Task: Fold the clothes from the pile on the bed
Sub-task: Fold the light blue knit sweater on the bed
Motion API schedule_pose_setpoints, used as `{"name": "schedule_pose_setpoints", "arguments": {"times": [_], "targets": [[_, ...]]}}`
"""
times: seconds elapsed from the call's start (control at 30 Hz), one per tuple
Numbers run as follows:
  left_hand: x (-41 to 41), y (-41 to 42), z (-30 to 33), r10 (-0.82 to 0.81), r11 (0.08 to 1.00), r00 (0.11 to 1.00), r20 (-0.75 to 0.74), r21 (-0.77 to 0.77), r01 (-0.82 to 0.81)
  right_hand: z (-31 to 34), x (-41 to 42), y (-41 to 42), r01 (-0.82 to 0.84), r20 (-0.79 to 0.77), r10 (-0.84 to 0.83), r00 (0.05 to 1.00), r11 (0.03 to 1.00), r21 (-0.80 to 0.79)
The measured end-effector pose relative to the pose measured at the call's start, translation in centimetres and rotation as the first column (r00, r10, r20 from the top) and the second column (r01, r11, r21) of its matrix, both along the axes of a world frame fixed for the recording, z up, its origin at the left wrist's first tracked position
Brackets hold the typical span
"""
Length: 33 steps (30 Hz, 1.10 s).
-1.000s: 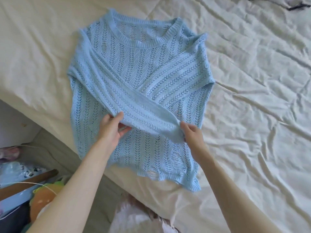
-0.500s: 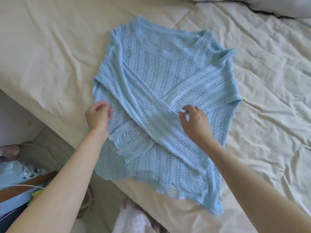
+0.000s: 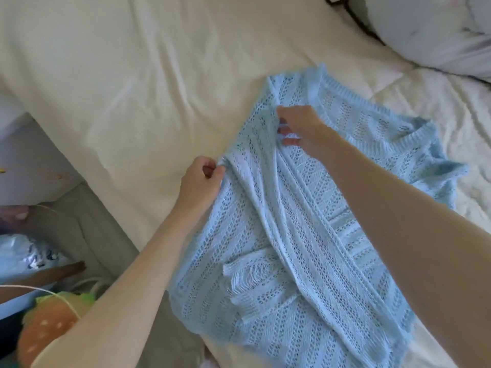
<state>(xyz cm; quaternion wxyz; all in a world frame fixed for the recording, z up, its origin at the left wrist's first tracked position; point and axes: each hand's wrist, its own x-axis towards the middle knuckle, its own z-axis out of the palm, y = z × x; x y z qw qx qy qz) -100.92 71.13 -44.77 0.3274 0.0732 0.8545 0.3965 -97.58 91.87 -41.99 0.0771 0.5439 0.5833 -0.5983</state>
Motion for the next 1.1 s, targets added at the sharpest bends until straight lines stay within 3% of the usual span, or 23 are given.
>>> {"name": "schedule_pose_setpoints", "arguments": {"times": [0.1, 0.2, 0.3, 0.37, 0.43, 0.53, 0.57, 0.7, 0.83, 0.97, 1.03, 1.1], "targets": [[-1.6, -0.9, -0.1, -0.006, 0.999, 0.995, 0.097, 0.053, 0.001, -0.9, -2.2, 0.1, -0.057, 0.094, 0.053, 0.994, 0.998, 0.038], [-2.6, -1.8, -0.3, -0.220, 0.975, 0.976, 0.006, 0.012, 0.220, -1.8, -3.4, 0.3, -0.051, 0.065, 0.037, 0.997, 0.973, 0.226], [-2.7, -2.3, -0.3, -0.242, 0.970, 0.968, -0.069, 0.009, 0.243, -2.5, -3.8, 0.5, -0.089, -0.009, 0.099, 0.995, 0.929, 0.359], [-2.4, -2.5, -0.3, -0.225, 0.974, 0.971, -0.078, 0.020, 0.227, -2.7, -3.6, 0.4, -0.089, -0.015, 0.098, 0.995, 0.952, 0.293], [-1.8, -2.8, -0.4, -0.166, 0.986, 0.986, -0.014, 0.029, 0.167, -2.4, -3.3, 0.8, -0.003, -0.029, 0.007, 1.000, 0.991, 0.131], [-1.3, -2.2, -0.9, -0.177, 0.977, 0.984, 0.021, -0.118, 0.178, -1.7, -3.3, 1.6, 0.165, -0.164, -0.189, 0.968, 0.975, -0.151], [-1.3, -1.8, -1.1, -0.210, 0.962, 0.978, -0.010, -0.183, 0.204, -1.6, -3.3, 1.8, 0.170, -0.185, -0.198, 0.962, 0.973, -0.157], [-1.8, -0.3, -2.2, -0.262, 0.929, 0.964, -0.046, -0.284, 0.239, -1.5, 0.2, 1.6, -0.119, -0.008, 0.122, 0.992, 0.978, 0.171], [-2.0, -0.4, -2.7, -0.278, 0.924, 0.958, -0.069, -0.290, 0.247, -1.5, 7.2, 0.5, -0.209, 0.148, 0.196, 0.969, 0.974, 0.084], [-2.2, -0.6, -3.0, -0.306, 0.918, 0.949, -0.071, -0.288, 0.274, -1.3, 11.0, -0.4, -0.438, 0.233, 0.422, 0.876, 0.899, 0.020], [-2.3, -0.4, -3.0, -0.320, 0.912, 0.945, -0.069, -0.293, 0.288, -1.3, 11.4, -0.1, -0.453, 0.255, 0.419, 0.871, 0.887, 0.089], [-2.3, -0.3, -2.6, -0.305, 0.921, 0.950, -0.061, -0.272, 0.279, -1.3, 11.7, 0.2, -0.345, 0.251, 0.291, 0.923, 0.915, 0.208]]}}
